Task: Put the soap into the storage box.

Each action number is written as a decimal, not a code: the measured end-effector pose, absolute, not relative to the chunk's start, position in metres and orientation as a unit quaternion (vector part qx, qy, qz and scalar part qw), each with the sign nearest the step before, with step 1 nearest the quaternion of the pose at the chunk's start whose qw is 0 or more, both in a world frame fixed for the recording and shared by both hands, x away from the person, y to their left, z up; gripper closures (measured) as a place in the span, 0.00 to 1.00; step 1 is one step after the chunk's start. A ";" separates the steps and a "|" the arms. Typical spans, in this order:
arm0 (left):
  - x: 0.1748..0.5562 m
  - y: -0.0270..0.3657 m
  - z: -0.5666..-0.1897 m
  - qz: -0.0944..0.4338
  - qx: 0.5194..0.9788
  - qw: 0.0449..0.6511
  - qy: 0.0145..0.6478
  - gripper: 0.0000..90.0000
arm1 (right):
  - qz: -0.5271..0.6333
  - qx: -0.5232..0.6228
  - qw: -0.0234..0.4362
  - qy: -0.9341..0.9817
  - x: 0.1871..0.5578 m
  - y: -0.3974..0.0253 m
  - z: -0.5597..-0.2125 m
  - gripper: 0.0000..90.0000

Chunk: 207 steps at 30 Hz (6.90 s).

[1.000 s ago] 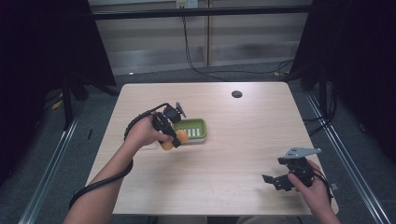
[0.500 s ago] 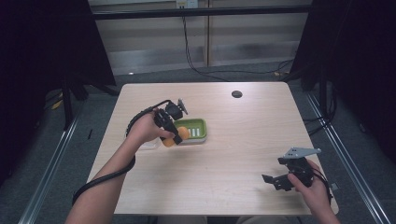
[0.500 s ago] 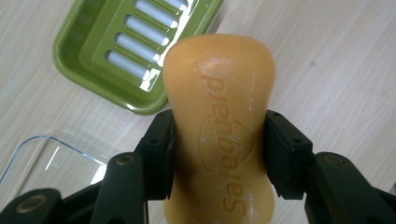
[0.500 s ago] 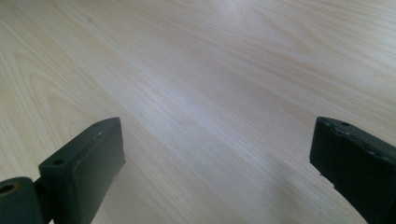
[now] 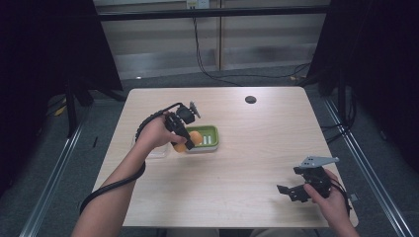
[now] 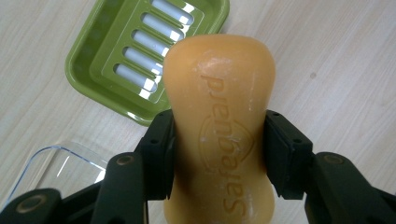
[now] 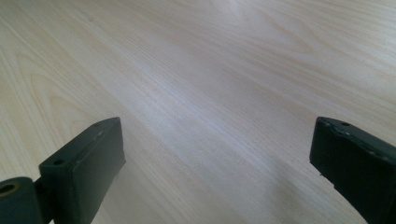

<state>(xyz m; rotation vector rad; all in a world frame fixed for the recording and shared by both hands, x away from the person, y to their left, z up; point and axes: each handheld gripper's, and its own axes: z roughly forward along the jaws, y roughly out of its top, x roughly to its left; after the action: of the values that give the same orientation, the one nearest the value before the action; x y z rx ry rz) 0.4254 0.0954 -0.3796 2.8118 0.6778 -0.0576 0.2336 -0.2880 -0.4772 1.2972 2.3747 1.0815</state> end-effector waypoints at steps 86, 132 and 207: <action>0.466 0.069 -0.399 -0.010 0.969 0.113 0.219 0.55 | 0.372 0.436 0.111 0.812 0.235 -0.288 -0.478 0.04; 0.480 0.064 -0.420 -0.006 0.975 0.108 0.195 0.55 | 0.374 0.435 0.108 0.812 0.235 -0.287 -0.477 0.04; 0.492 0.042 -0.443 0.006 0.985 0.102 0.142 0.55 | 0.376 0.436 0.103 0.811 0.237 -0.287 -0.479 0.04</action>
<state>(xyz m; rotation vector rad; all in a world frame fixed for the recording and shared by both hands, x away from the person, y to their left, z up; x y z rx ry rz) 0.4923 0.0424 -0.4434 2.9067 0.4188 0.0182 0.2374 -0.2868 -0.4795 1.2851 2.3941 1.1101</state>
